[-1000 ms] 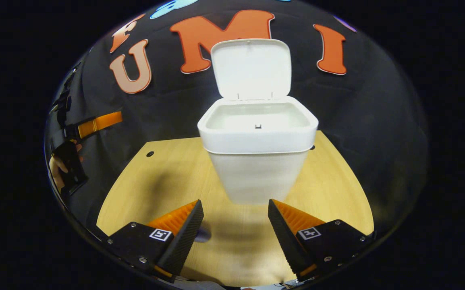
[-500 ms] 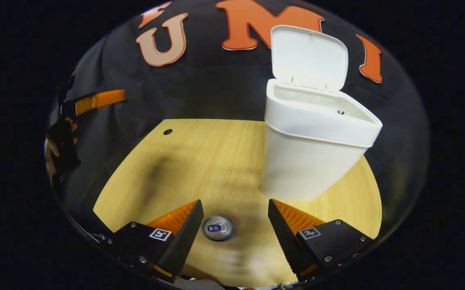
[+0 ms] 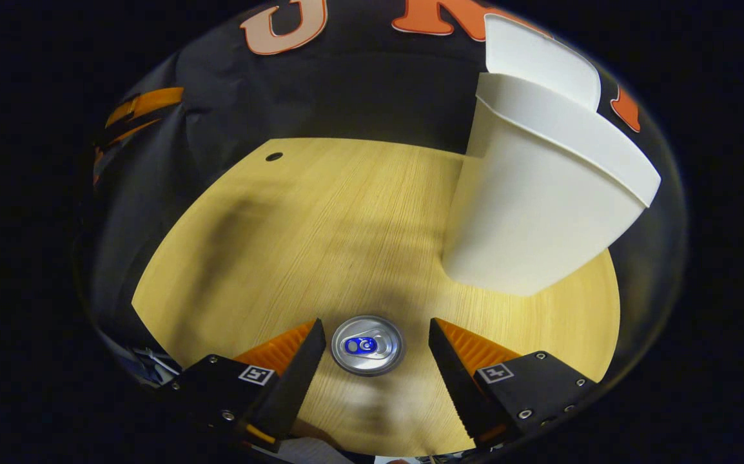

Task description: Press the lid of the desktop garbage bin to open it, pick up the crumpled paper on the desktop and throw it into the bin, then pick up the pop can on the desktop and drop it into the bin, and finally close the garbage bin lid.

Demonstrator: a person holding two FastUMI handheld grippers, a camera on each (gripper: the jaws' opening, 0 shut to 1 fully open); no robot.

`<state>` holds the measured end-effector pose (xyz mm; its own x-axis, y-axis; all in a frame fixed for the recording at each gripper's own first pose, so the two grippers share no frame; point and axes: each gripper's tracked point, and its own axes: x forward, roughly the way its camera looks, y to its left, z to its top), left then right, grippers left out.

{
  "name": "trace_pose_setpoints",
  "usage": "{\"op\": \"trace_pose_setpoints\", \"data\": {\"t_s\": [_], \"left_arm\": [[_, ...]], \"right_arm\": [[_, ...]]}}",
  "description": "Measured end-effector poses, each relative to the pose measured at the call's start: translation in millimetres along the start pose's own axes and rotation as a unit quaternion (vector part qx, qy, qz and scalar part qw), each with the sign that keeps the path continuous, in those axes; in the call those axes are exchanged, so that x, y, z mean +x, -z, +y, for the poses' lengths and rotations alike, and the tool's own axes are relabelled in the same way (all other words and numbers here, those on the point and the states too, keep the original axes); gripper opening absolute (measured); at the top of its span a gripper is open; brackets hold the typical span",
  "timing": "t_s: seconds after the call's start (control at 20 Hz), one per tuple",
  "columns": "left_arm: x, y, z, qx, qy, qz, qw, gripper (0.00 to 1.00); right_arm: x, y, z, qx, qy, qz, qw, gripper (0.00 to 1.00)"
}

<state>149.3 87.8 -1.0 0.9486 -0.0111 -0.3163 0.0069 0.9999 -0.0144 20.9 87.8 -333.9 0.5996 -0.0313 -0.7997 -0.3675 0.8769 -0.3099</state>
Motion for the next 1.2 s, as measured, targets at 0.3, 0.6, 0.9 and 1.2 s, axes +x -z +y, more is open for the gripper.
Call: {"op": "trace_pose_setpoints", "data": {"t_s": [0.3,0.6,0.9,1.2], "left_arm": [[-2,0,0,0.005,0.002,0.000,1.000,0.99],[-3,-2,-4,-0.006,0.011,0.002,1.000,0.99],[4,-7,-15,-0.007,0.025,-0.001,1.000,0.99],[8,-14,-28,0.004,0.040,-0.008,0.999,0.99]], "right_arm": [[10,19,6,-0.021,-0.007,0.025,0.999,0.85],[-34,-3,-19,0.010,-0.014,-0.008,1.000,0.79],[-99,-47,-60,0.015,0.025,-0.077,0.997,0.78],[-140,-83,-65,0.000,0.059,-0.127,0.990,0.79]]}}
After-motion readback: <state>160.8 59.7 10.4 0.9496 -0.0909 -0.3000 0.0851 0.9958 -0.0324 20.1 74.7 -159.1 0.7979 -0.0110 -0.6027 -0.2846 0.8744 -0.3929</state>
